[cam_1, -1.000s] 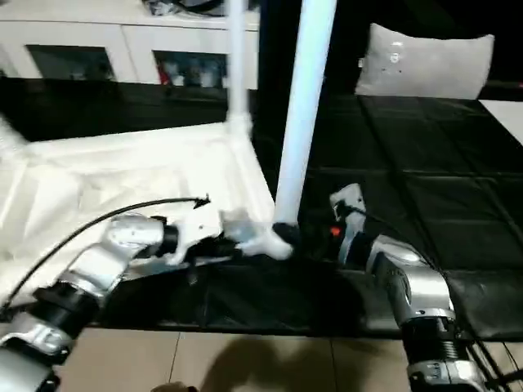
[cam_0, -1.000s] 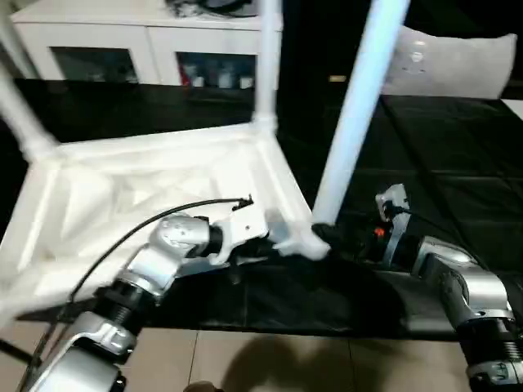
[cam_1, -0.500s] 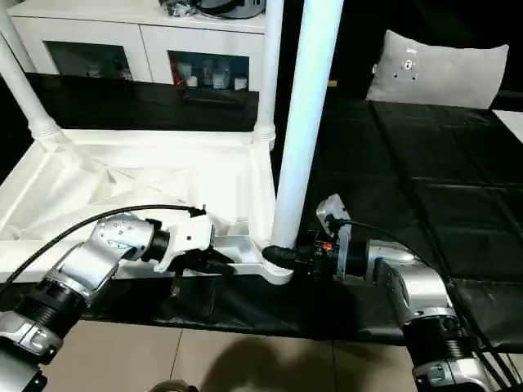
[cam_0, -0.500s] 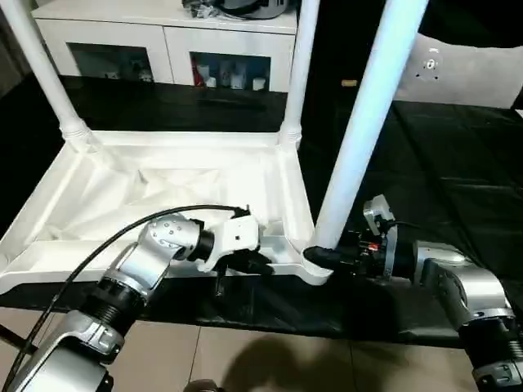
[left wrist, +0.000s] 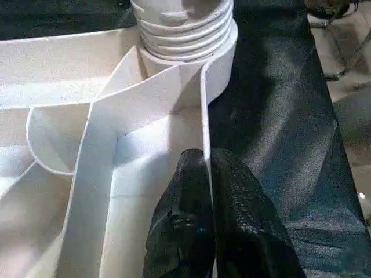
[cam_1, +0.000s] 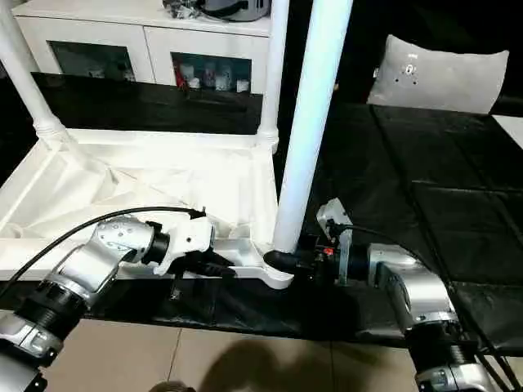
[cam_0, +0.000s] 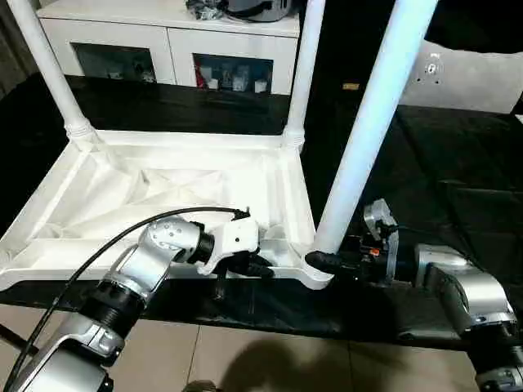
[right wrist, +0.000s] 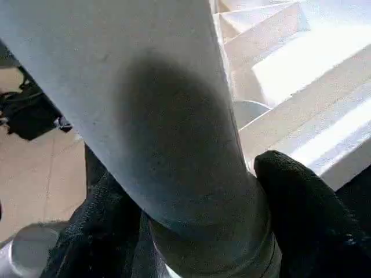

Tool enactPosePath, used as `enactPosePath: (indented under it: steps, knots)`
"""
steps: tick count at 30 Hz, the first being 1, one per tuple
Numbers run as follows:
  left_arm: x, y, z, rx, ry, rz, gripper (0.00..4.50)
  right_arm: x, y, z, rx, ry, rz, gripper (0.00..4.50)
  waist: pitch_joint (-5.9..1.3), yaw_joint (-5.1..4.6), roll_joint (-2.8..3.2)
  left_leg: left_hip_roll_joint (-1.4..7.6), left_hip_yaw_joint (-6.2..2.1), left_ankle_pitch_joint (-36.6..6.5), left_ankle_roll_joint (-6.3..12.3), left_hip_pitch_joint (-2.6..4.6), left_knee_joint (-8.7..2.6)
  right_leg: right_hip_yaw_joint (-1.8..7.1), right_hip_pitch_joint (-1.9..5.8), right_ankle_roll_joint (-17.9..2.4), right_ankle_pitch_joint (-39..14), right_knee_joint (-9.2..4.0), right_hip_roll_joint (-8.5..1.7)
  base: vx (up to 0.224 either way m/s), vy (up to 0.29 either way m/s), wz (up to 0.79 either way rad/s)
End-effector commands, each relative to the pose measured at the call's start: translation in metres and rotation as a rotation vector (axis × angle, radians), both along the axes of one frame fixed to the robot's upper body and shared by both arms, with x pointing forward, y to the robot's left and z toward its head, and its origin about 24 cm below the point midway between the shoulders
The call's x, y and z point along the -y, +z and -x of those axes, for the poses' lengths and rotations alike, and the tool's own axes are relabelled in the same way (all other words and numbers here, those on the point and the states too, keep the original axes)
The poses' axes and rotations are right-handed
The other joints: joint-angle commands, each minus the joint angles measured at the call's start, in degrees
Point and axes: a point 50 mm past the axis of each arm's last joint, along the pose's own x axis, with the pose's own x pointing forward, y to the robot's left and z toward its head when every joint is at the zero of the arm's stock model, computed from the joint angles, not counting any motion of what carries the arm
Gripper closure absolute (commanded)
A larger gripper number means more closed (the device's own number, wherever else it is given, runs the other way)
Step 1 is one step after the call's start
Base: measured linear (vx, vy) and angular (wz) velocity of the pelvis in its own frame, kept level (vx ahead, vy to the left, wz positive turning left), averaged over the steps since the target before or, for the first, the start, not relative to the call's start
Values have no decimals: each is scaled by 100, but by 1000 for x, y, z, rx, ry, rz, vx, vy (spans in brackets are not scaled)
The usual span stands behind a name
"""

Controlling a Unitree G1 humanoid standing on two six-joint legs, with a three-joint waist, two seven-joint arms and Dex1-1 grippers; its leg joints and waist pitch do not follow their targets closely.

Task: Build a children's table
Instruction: Rotate leg to tighten

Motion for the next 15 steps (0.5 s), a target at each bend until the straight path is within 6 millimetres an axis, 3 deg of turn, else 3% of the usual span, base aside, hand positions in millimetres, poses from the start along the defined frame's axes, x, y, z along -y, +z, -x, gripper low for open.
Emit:
enactPosePath:
  steps: [1, 3, 5, 7, 8, 10, 11, 12, 13, 15]
  knots:
    - [13, -6, 6, -34, 12, 29, 450, -9, -6, 0, -33, -63, -38, 177, -320, -38, -18, 344, -92, -977, 200, 70, -352, 300, 267, -1013, -1108, -432, -557, 0, 0, 0]
    - [19, -6, 4, -30, 68, 50, 450, -12, -10, -7, -11, -156, -15, 177, -306, -70, -5, 341, -105, -1145, 121, 77, -376, 294, 255, -976, -1389, -466, -562, 0, 0, 0]
    - [29, -4, 0, -24, 159, 82, 450, -15, -14, -17, -7, -297, 13, 178, -270, -140, -6, 329, -127, -1498, -55, 102, -408, 289, 230, -843, -2095, -542, -583, 0, 0, 0]
    - [42, 1, -6, -6, 263, 139, 450, -20, -17, -26, 5, -418, 23, 181, -256, -214, -13, 323, -157, -1686, -112, 99, -426, 274, 241, -727, -2488, -583, -588, 0, 0, 0]
    - [49, 3, -10, -3, 313, 172, 450, -23, -17, -29, 10, -465, 23, 185, -241, -269, -5, 334, -160, -1871, -153, 131, -440, 274, 204, -703, -2616, -608, -582, 0, 0, 0]
    - [63, 8, -15, 0, 405, 217, 450, -26, -18, -38, 7, -610, 16, 186, -235, -340, -36, 304, -160, -1970, -137, 152, -422, 280, 198, -646, -2835, -647, -600, 0, 0, 0]
    - [67, 9, -16, 0, 429, 223, 450, -27, -19, -41, 6, -652, 16, 187, -253, -377, -43, 285, -157, -1856, -89, 124, -413, 278, 215, -636, -2817, -646, -597, 0, 0, 0]
    - [81, 12, -20, -7, 527, 247, 450, -24, -20, -49, -6, -807, 19, 189, -265, -377, -48, 289, -160, -1751, -73, 112, -414, 281, 226, -626, -2737, -646, -602, 0, 0, 0]
    - [81, 12, -20, -7, 527, 247, 450, -24, -20, -49, -6, -807, 19, 189, -274, -408, -31, 282, -137, -1595, -46, 105, -400, 293, 211, -701, -2463, -628, -574, 0, 0, 0]
    - [90, 14, -21, -21, 573, 263, 450, -22, -23, -52, -22, -895, 27, 190, -312, -397, -23, 281, -129, -1240, 50, 60, -384, 301, 266, -792, -1821, -558, -558, 0, 0, 0]
